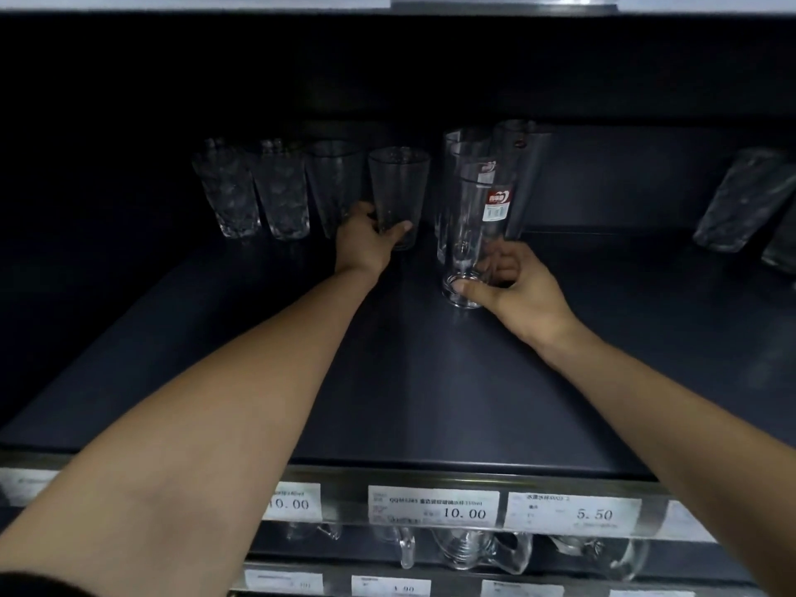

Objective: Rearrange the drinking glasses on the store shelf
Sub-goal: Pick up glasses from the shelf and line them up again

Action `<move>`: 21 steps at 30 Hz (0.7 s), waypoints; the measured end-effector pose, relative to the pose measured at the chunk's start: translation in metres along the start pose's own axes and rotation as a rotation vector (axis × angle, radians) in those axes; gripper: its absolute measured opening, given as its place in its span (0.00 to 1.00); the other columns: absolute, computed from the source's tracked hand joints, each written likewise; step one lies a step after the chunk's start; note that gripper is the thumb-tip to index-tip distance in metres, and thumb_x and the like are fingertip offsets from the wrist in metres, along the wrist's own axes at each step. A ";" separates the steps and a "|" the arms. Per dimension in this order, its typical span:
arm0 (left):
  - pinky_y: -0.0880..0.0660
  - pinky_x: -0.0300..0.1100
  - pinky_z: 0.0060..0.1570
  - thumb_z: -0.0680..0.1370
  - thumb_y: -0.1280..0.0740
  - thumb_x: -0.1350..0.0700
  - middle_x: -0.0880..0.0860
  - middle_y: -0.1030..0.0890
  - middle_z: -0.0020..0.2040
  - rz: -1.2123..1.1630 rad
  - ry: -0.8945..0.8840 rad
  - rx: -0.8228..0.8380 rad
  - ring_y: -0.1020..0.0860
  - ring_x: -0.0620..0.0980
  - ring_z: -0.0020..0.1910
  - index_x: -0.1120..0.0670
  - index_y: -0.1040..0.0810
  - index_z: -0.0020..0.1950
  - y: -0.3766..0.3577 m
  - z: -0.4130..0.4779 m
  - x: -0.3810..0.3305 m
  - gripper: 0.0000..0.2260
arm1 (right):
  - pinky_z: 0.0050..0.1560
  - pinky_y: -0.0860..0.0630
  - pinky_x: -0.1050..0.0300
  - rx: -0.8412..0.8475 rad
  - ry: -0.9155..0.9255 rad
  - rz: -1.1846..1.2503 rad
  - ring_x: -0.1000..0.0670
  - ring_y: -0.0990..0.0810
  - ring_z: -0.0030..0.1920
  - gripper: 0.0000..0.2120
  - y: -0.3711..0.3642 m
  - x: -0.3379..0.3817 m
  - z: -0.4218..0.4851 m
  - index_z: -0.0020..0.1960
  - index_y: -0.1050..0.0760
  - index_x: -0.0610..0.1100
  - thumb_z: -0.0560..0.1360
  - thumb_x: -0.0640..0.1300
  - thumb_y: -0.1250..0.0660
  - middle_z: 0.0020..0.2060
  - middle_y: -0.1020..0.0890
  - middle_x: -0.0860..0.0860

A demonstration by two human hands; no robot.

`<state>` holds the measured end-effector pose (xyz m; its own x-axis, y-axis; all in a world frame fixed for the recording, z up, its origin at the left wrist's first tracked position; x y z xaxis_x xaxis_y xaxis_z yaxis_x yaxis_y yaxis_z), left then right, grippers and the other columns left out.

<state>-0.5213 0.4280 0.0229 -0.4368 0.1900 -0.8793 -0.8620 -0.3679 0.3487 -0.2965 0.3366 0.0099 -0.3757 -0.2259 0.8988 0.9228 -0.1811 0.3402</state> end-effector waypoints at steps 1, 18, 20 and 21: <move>0.29 0.37 0.47 0.75 0.26 0.51 0.51 0.23 0.51 0.004 0.004 -0.006 0.25 0.46 0.49 0.61 0.28 0.64 0.000 0.001 0.001 0.24 | 0.47 0.27 0.73 -0.001 -0.002 -0.002 0.60 0.21 0.48 0.28 0.000 0.000 0.000 0.62 0.27 0.48 0.66 0.44 0.19 0.51 0.18 0.52; 0.31 0.37 0.46 0.77 0.29 0.49 0.60 0.19 0.58 0.098 0.017 -0.034 0.21 0.55 0.56 0.63 0.25 0.63 -0.005 0.014 0.002 0.23 | 0.38 0.33 0.82 0.001 -0.017 -0.128 0.66 0.24 0.42 0.31 -0.001 0.000 0.002 0.69 0.30 0.48 0.70 0.47 0.22 0.43 0.21 0.61; 0.33 0.37 0.41 0.77 0.29 0.48 0.58 0.18 0.53 0.121 0.011 -0.032 0.22 0.51 0.50 0.64 0.24 0.59 -0.006 0.015 0.002 0.20 | 0.38 0.34 0.82 0.003 -0.024 -0.139 0.67 0.24 0.42 0.32 -0.001 -0.001 0.002 0.70 0.30 0.48 0.70 0.47 0.22 0.45 0.20 0.59; 0.33 0.36 0.39 0.77 0.29 0.48 0.57 0.19 0.49 0.129 0.010 -0.033 0.24 0.49 0.47 0.63 0.23 0.56 -0.006 0.015 0.002 0.19 | 0.38 0.34 0.83 0.002 -0.028 -0.143 0.66 0.24 0.42 0.32 -0.002 -0.001 0.001 0.69 0.30 0.48 0.70 0.47 0.22 0.46 0.20 0.58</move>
<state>-0.5205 0.4440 0.0241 -0.5411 0.1305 -0.8308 -0.7898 -0.4183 0.4487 -0.2975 0.3385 0.0091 -0.5009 -0.1713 0.8484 0.8601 -0.2077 0.4659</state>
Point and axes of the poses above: each hand's wrist, its own z-axis towards the middle knuckle, its own y-axis out of the back of the hand, x = y × z, the point moved 9 cm from there along z, towards the middle knuckle
